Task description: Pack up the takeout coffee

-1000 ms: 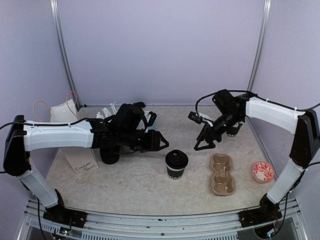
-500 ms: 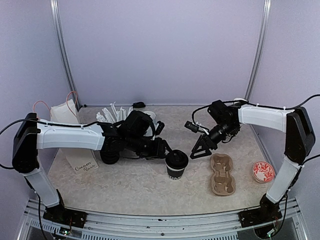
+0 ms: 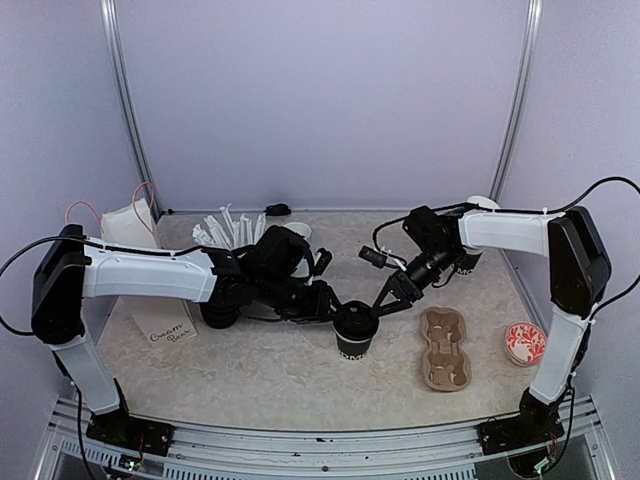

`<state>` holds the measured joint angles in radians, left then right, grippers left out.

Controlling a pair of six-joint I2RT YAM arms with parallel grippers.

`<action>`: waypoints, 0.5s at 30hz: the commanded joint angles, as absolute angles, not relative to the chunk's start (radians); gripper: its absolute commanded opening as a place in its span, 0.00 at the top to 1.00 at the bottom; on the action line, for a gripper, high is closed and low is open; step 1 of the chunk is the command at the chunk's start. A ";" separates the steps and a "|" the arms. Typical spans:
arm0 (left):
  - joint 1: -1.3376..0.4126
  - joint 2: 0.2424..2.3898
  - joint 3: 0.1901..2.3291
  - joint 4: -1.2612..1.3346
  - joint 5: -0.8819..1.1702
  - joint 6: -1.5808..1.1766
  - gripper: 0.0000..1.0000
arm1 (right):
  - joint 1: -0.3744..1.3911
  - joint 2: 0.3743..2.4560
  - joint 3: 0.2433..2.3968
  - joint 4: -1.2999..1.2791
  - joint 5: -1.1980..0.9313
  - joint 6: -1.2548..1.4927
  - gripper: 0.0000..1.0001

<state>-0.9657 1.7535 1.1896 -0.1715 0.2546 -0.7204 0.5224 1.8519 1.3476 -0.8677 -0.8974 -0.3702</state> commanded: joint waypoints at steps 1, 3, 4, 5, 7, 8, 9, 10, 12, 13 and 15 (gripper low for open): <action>-0.963 1.781 1.189 -0.229 0.237 -0.695 0.72 | 0.535 1.887 1.369 -0.873 -0.895 -0.357 0.50; -0.964 1.788 1.189 -0.257 0.224 -0.688 0.73 | 0.535 1.898 1.367 -0.869 -0.875 -0.350 0.51; -0.963 1.792 1.189 -0.272 0.216 -0.685 0.73 | 0.535 1.904 1.364 -0.868 -0.860 -0.347 0.51; -0.963 1.799 1.189 -0.291 0.206 -0.681 0.73 | 0.535 1.909 1.360 -0.863 -0.851 -0.342 0.51; -0.961 1.810 1.189 -0.330 0.184 -0.677 0.73 | 0.535 1.922 1.355 -0.854 -0.830 -0.327 0.51; -0.955 1.817 1.189 -0.343 0.180 -0.679 0.73 | 0.535 1.929 1.353 -0.851 -0.818 -0.321 0.51; -0.950 1.830 1.187 -0.349 0.180 -0.681 0.73 | 0.535 1.940 1.355 -0.852 -0.809 -0.315 0.52; -0.946 1.836 1.184 -0.350 0.181 -0.686 0.73 | 0.535 1.950 1.357 -0.853 -0.803 -0.311 0.52; -0.938 1.855 1.176 -0.348 0.184 -0.693 0.73 | 0.535 1.968 1.355 -0.855 -0.798 -0.303 0.52; -0.935 1.861 1.174 -0.353 0.180 -0.697 0.73 | 0.535 1.974 1.350 -0.849 -0.788 -0.294 0.52; -0.930 1.878 1.175 -0.374 0.169 -0.697 0.71 | 0.535 1.983 1.337 -0.840 -0.758 -0.279 0.53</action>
<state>-0.9447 1.7771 1.2140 -0.1925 0.2317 -0.7097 0.5243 1.9060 1.3663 -0.8814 -0.9508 -0.3046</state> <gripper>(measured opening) 0.275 0.479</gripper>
